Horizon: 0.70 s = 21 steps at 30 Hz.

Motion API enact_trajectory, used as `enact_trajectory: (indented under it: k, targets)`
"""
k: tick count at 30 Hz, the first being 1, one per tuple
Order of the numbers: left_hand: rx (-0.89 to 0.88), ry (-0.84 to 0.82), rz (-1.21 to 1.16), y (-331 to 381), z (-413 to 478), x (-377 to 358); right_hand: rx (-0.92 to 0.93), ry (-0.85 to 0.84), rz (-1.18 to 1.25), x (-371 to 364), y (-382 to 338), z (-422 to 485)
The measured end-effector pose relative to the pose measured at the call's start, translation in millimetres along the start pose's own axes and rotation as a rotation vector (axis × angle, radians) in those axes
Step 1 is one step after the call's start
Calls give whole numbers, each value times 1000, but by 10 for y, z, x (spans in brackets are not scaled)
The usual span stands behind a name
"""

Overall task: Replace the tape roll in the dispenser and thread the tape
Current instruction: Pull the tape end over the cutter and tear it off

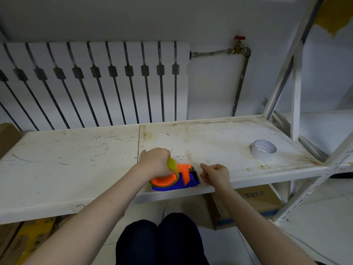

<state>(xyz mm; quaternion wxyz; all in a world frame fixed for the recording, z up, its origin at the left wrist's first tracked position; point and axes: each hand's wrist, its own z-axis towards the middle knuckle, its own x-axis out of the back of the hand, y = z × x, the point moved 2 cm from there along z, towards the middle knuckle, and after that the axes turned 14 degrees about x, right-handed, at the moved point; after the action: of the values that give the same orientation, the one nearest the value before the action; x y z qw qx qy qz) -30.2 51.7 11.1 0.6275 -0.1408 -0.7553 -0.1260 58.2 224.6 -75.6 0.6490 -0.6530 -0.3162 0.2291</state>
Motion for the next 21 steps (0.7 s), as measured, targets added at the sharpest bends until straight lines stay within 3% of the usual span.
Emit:
enact_trajectory:
  k: [5,11,17,21]
  targets:
    - [-66,78,150,228,-96,-27,-28,6,42,30,115,-59]
    - [-382,192,-16,521,-159,-239,-7,3,96,67,128,-118]
    - [-338,263,34,502,-143,-337,81,-7,-56,133,118,-104]
    - [-340,227,34,499,-109,-350,127,-14,-128,164,118,-118]
